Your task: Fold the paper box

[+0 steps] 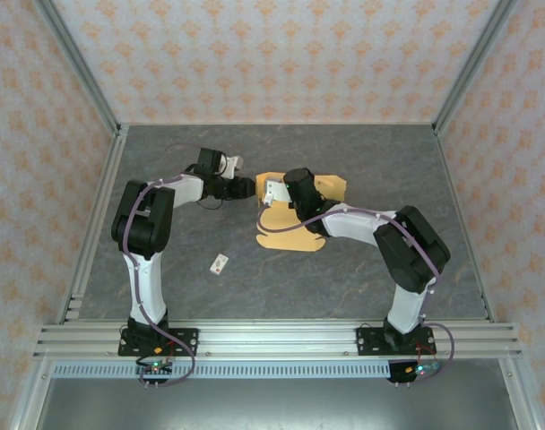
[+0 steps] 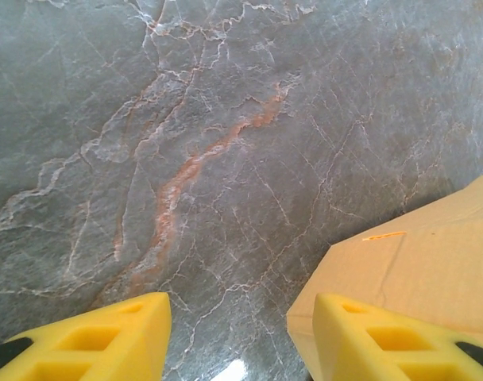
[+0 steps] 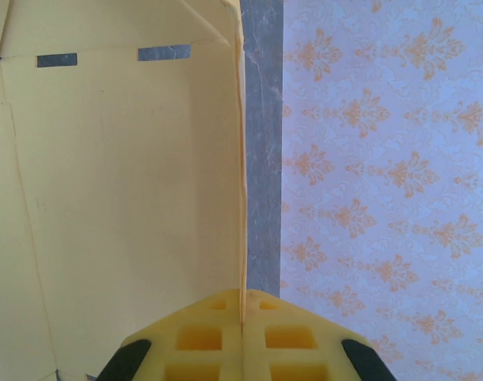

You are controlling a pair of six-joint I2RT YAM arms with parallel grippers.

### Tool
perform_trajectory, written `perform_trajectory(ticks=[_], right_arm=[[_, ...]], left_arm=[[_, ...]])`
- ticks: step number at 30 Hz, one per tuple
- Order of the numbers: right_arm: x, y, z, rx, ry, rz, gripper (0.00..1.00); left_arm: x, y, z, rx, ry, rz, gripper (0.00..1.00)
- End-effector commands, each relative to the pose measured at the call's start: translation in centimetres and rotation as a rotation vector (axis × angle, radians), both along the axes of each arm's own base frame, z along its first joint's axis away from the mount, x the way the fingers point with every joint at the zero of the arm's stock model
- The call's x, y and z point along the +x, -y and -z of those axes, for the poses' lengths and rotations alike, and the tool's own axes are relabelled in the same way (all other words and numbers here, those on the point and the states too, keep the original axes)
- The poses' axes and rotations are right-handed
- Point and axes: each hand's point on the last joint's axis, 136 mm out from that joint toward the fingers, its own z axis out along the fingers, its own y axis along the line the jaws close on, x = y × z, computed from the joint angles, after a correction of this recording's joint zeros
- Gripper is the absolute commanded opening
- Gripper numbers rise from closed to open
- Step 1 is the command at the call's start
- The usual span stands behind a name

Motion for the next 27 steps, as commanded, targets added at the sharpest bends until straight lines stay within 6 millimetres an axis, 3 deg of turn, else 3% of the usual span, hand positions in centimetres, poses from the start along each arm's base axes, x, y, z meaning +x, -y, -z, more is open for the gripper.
perform_trajectory(ticks=[1,18,27], right_arm=[[0.2,-0.5,-0.9,0.019,0.017,0.005,0.00],[0.3,-0.5,-1.2,0.024,-0.002,-0.030,0.00],[0.4,-0.7,-1.2,0.027,-0.016,-0.025,0.00]], left_arm=[[0.0,0.9,-3.2,-0.024,0.100,0.064,0.51],[-1.1,1.2,-4.4,0.031,0.198,0.205,0.48],[-1.7,2.8,-4.6,0.017,0.235,0.288,0.46]])
